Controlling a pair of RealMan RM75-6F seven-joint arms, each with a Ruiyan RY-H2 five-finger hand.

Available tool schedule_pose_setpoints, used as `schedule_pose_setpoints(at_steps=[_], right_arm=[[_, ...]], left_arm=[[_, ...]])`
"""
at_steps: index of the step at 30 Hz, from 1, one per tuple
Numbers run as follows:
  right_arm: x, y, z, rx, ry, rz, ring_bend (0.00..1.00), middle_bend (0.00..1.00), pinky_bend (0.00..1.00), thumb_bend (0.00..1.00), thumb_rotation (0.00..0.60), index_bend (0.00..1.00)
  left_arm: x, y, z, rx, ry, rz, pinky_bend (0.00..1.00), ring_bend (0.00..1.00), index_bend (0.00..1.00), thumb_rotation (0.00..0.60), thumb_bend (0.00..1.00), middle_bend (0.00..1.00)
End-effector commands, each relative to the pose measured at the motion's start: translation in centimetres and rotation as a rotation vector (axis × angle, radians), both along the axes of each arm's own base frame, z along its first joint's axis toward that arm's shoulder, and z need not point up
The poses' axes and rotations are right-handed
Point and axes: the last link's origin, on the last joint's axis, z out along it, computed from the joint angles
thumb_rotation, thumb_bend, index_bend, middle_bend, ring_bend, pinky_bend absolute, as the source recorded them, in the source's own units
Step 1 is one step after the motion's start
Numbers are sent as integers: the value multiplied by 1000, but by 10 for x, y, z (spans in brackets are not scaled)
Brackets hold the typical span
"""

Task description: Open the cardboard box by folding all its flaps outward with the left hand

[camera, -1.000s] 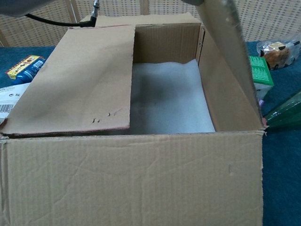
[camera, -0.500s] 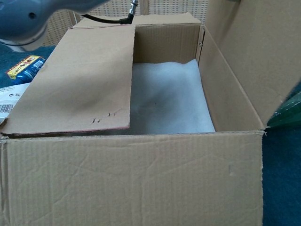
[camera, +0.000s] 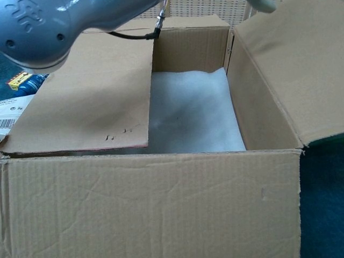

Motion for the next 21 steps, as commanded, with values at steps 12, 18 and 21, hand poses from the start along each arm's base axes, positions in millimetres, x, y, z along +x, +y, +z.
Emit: schedule_pose_setpoints(at_steps=[12,18,21], right_arm=[[3,-1,-1,1,3,8,0,0,94,84,600,0],[4,-2,-4,7,13,10,0,0,94,85,600,0],[5,-2,-6,12,17,13,0,0,94,84,600,0]], left_arm=[[-77,-6,41,-149,247,63,79,0,203,600,68,61],[-102,-16,62,-213,322,87,203,95,257,600,10,132],[-107,-20,68,-216,335,81,204,109,318,600,0,188]])
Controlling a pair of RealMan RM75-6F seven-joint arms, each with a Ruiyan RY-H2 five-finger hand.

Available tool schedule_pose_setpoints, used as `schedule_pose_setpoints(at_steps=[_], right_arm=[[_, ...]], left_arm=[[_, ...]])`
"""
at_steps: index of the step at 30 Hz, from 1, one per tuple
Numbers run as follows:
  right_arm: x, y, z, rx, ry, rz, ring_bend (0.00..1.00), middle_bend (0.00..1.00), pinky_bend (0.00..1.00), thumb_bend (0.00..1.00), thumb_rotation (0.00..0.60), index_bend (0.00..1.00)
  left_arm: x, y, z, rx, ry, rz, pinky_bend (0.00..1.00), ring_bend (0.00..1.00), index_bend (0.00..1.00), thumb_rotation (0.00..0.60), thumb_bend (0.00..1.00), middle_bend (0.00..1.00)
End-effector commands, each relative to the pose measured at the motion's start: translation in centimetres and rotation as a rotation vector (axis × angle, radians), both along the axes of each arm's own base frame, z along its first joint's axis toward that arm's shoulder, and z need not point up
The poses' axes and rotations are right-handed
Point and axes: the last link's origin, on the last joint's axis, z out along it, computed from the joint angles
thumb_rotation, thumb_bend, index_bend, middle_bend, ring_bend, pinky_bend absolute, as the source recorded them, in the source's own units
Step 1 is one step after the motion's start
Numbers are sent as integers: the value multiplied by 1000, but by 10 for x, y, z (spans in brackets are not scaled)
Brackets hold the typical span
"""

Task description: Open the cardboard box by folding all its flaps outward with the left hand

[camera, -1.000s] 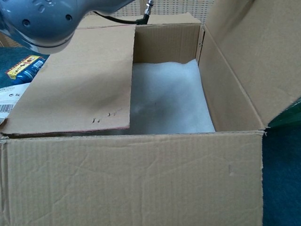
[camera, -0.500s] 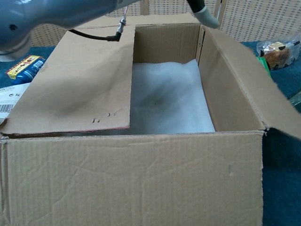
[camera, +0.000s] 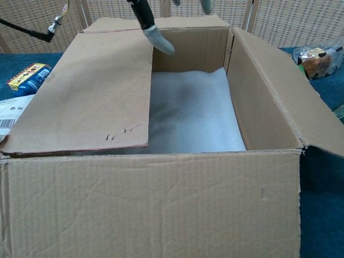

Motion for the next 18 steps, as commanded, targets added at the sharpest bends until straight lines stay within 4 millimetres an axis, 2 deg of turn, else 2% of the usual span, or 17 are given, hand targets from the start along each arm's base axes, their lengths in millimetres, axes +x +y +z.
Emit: schedule_pose_setpoints(at_steps=[1,5,6,10,12,18], right_arm=[[1,0,-2,3,3,4,0,0,94,83,600,0],[2,-1,-4,4,7,7,0,0,94,83,600,0],[2,-1,-4,5,8,7,0,0,94,82,600,0],[2,-1,-4,5,10,7,0,0,94,83,600,0],[2,-1,-4,5,9,7,0,0,94,82,600,0],[2,-1,-3,1,5,6,0,0,94,79,600,0]], left_arm=[[-11,-8,5,-23,25,0,206,114,343,600,0,211],[-15,-10,4,-27,28,3,222,142,428,595,0,260],[-16,-11,4,-29,28,4,224,144,442,576,0,268],[-17,-12,2,-40,25,18,193,141,496,418,0,291],[-16,-13,1,-38,18,20,172,131,510,378,0,291],[-12,-14,-4,-36,-8,34,153,120,513,338,0,286]])
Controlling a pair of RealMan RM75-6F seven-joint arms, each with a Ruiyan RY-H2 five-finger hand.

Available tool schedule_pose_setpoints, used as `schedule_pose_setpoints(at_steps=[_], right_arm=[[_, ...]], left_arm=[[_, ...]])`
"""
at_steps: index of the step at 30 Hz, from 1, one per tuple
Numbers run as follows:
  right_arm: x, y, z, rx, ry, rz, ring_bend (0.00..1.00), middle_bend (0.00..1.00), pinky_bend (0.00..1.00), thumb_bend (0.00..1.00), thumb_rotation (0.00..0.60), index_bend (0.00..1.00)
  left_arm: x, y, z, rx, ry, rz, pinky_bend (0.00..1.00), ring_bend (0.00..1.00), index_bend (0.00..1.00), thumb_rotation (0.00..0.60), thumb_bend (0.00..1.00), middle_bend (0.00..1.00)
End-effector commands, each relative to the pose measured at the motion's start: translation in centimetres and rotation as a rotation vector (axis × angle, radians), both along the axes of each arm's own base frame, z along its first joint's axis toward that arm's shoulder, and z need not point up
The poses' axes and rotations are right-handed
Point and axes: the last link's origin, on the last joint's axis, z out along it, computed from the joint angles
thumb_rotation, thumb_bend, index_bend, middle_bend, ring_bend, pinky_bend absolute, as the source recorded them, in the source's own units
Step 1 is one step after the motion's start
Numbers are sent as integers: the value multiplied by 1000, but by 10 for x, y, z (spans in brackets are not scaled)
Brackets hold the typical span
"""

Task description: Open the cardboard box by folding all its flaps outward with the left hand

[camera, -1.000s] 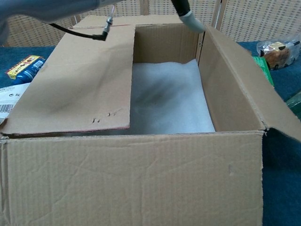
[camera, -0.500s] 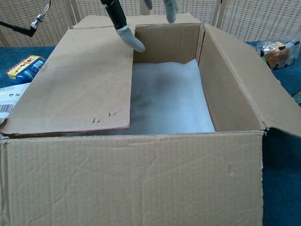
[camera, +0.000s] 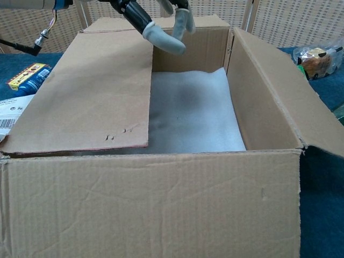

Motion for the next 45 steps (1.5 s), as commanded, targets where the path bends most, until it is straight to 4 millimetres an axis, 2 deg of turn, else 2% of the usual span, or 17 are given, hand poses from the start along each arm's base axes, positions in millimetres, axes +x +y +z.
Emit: schedule_pose_setpoints(at_steps=[1,9,15,19,21,27,40,45], right_arm=[[0,0,1,-2,-2,0,0,0,94,79,600,0],[0,1,2,-2,-3,2,0,0,94,81,600,0],[-1,1,4,-11,-8,0,0,0,94,82,600,0],[0,1,4,-10,-10,2,0,0,94,81,600,0],[0,1,5,-11,-11,2,0,0,94,81,600,0],[0,1,4,-11,-10,3,0,0,94,82,600,0],[1,2,6,-17,-19,8,0,0,94,83,600,0],[2,3,7,-19,-22,11,0,0,94,82,600,0]], left_arm=[[1,-1,-4,-3,4,6,161,123,513,336,0,285],[1,2,-25,-16,56,15,152,124,516,324,0,283],[-1,-1,-38,-48,93,25,236,153,524,321,0,310],[-6,-3,-42,-68,123,47,244,160,525,322,0,319],[-7,-3,-41,-70,128,52,248,170,524,319,0,335],[-9,-2,-35,-42,164,31,267,273,573,320,0,527],[-10,-2,-15,23,197,14,284,312,592,313,0,626],[-9,-4,-5,38,189,14,242,335,592,315,0,652]])
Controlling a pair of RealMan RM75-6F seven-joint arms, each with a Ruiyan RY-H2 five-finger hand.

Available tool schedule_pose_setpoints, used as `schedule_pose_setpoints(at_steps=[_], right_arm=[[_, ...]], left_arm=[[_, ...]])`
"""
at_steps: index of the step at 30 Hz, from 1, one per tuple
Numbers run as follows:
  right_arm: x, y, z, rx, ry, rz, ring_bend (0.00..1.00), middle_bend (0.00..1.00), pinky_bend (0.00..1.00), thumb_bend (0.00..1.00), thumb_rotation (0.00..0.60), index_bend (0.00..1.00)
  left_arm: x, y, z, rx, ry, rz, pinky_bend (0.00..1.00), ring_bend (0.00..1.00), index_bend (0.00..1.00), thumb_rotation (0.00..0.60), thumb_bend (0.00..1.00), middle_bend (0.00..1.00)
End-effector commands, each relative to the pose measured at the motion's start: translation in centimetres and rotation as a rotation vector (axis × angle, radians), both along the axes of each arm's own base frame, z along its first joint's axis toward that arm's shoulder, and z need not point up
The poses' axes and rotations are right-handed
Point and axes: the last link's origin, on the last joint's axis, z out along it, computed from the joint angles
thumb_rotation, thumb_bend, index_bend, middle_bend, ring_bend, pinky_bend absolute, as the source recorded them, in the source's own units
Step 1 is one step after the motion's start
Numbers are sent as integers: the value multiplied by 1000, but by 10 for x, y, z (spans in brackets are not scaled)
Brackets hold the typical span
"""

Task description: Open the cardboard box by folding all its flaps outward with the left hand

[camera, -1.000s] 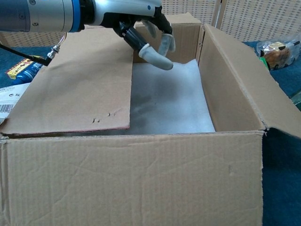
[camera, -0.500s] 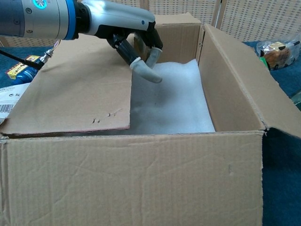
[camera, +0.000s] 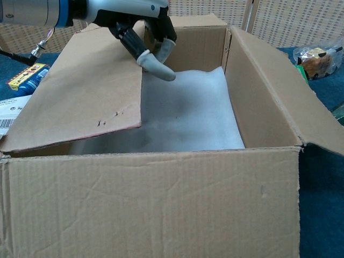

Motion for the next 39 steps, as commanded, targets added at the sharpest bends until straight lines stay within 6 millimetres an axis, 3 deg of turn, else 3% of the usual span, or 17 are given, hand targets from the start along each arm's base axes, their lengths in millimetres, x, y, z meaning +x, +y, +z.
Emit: schedule_pose_setpoints(at_steps=[1,5,12,20,26,33,39], right_arm=[[0,0,0,0,0,1,0,0,94,83,600,0],[1,1,0,1,2,4,0,0,94,82,600,0],[3,2,-1,5,4,13,0,0,94,83,600,0],[6,4,-5,16,11,24,0,0,94,82,600,0],[8,5,-7,20,17,29,0,0,94,84,600,0],[9,6,-7,22,16,31,0,0,94,83,600,0],[10,7,-9,28,20,36,0,0,94,83,600,0]], left_arm=[[0,-1,6,8,-1,-2,249,339,592,318,0,656],[0,-4,20,27,-13,-6,307,353,592,313,0,665],[-3,-7,45,62,-31,-13,294,365,591,310,0,666],[-6,-11,65,93,-51,-25,347,385,592,309,0,666],[-7,-19,87,119,-82,-47,281,393,592,309,0,666],[-15,-25,118,172,-99,-54,304,399,592,313,0,666],[-27,-27,126,174,-87,-39,281,403,594,311,0,671]])
